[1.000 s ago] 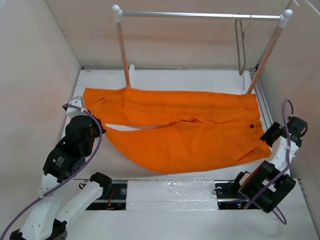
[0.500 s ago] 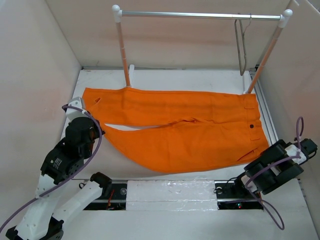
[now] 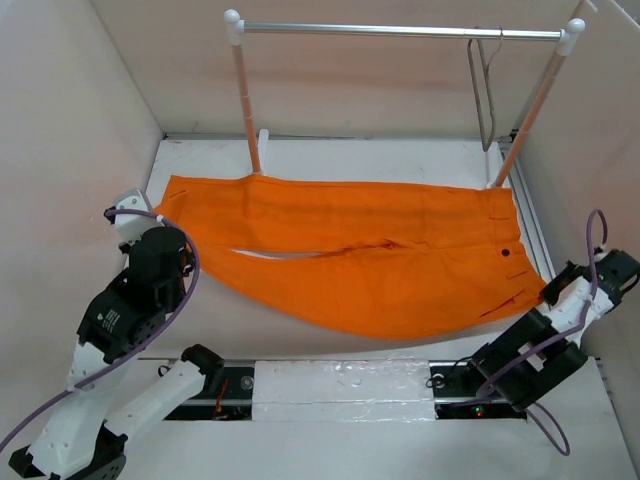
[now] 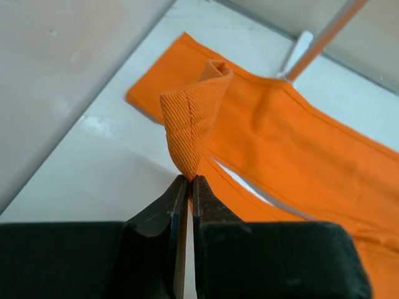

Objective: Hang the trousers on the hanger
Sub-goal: Fold the trousers at the center of the board.

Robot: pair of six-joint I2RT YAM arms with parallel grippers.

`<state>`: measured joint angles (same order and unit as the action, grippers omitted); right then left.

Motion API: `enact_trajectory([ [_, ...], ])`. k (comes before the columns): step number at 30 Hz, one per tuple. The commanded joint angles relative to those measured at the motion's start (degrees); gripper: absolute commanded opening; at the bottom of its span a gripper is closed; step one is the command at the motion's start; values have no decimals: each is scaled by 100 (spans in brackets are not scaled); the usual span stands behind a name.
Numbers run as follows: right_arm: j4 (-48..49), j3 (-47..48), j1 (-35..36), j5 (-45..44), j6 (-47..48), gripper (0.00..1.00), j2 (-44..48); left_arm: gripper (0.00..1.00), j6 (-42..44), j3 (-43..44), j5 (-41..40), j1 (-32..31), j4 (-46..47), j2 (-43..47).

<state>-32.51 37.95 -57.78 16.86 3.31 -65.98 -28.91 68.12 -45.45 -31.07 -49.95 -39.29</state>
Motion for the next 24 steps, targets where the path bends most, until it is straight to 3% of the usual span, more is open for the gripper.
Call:
enact_trajectory([
  [1, -721, 1160, 685, -1078, 310, 0, 253, 0, -229, 203, -833, -13, 223, -87],
  [3, -844, 1485, 978, -1509, 276, 0, 129, 0, -509, 54, -886, -13, 301, -201],
  [9, -537, 2399, 1875, -1651, 108, 0, -459, 0, -1064, -510, -1201, 135, 566, -921],
  [11, -563, 2863, 2042, -1825, 126, 0, -810, 0, -925, -475, -994, 573, 679, -1335],
  [12, -581, 3041, 2217, -1870, 143, 0, -1177, 0, -698, -518, -287, 1402, 1054, -1432],
  [13, -685, 3225, 2271, -1897, 143, 0, -1363, 0, -156, -701, 225, 1915, 1362, -1589],
  [15, -617, 3761, 2376, -1731, 143, 0, -1854, 0, -141, -695, 782, 2664, 1568, -2079],
  [17, -546, 3963, 2377, -1521, 143, 0, -1945, 0, -308, -625, 705, 2728, 1515, -2213],
  [21, -546, 4561, 2447, -1238, 74, 0, -2533, 0, -229, -150, 950, 3536, 1567, -2899],
  [24, -397, 4817, 2754, -1133, -75, 0, -2955, 0, -291, 289, 469, 3590, 1489, -3567],
])
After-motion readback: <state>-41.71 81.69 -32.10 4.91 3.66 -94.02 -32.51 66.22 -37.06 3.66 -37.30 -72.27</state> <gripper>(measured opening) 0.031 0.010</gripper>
